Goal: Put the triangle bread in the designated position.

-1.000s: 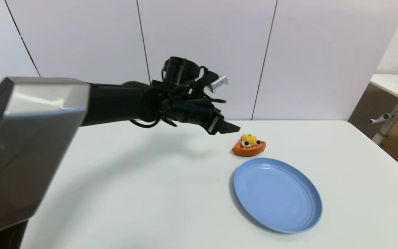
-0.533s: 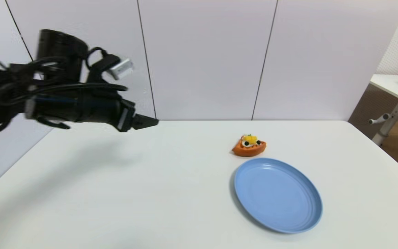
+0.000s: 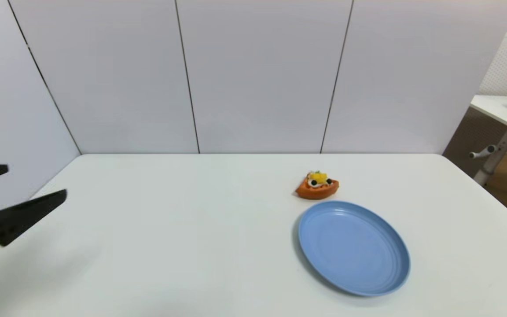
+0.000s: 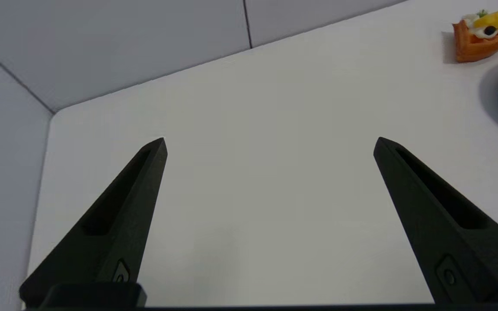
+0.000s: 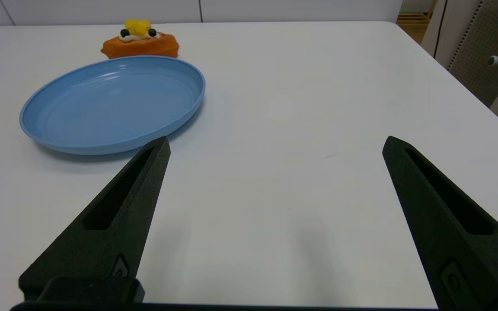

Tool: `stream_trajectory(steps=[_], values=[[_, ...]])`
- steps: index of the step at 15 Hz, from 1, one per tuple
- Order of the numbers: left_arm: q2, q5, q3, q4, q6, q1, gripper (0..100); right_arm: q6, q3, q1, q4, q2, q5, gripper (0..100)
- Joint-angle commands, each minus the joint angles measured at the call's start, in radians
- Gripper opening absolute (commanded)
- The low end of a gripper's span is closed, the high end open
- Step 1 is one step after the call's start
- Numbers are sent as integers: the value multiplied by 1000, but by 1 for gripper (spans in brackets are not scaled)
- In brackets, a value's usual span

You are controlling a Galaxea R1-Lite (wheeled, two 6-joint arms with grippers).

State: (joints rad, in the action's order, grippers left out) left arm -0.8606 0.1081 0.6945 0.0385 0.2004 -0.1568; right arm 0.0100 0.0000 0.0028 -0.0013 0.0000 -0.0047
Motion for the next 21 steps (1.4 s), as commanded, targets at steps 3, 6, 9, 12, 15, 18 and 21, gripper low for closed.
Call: stream_trajectory(steps=[3, 6, 9, 12, 15, 18, 21], values=[[578, -234, -629, -315, -29, 72, 100, -1, 2, 0, 0, 2, 0, 100], [746, -228, -694, -216, -27, 175, 100, -1, 2, 0, 0, 0, 0, 100], [862, -51, -687, -19, -47, 168, 100, 1, 2, 0, 0, 0, 0, 100], [862, -45, -688, -26, -52, 168, 100, 1, 2, 0, 0, 0, 0, 100], [862, -80, -691, -28, -168, 168, 100, 1, 2, 0, 0, 0, 0, 100], [862, -107, -691, -28, -200, 168, 100, 1, 2, 0, 0, 2, -1, 100], [862, -107, -691, -28, -200, 168, 100, 2, 2, 0, -2, 0, -1, 100]])
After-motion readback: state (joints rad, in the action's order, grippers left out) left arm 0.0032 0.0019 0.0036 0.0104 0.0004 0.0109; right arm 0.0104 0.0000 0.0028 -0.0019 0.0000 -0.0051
